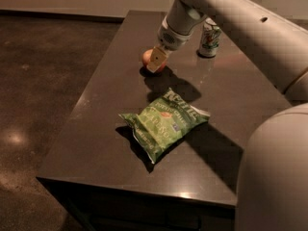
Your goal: Move apple near 7up can
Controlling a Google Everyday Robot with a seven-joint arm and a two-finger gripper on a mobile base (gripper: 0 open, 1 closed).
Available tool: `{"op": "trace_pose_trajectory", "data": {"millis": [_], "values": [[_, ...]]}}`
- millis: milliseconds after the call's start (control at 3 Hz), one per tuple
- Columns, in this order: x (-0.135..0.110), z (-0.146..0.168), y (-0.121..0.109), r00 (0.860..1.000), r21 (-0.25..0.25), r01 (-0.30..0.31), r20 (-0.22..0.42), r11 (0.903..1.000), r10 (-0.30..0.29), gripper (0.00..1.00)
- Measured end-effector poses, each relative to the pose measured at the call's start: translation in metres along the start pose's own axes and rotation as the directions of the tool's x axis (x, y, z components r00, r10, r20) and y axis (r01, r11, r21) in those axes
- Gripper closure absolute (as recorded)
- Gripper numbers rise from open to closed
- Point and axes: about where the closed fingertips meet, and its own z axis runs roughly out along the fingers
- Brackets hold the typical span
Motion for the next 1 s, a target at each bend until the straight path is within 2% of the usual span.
{"op": "trace_pose_trajectory", "data": {"millis": [333,667,1000], "values": [[0.009,-0.019,-0.01,0.999,0.037,-0.043,0.008,0.9984,0.043,0.89],[0.034,-0.042,-0.031,0.992,0.09,-0.122,0.005,0.9885,0.122,1.0],[0.07,-0.059,-0.055,0.974,0.149,-0.225,-0.003,0.9629,0.228,1.0]]}}
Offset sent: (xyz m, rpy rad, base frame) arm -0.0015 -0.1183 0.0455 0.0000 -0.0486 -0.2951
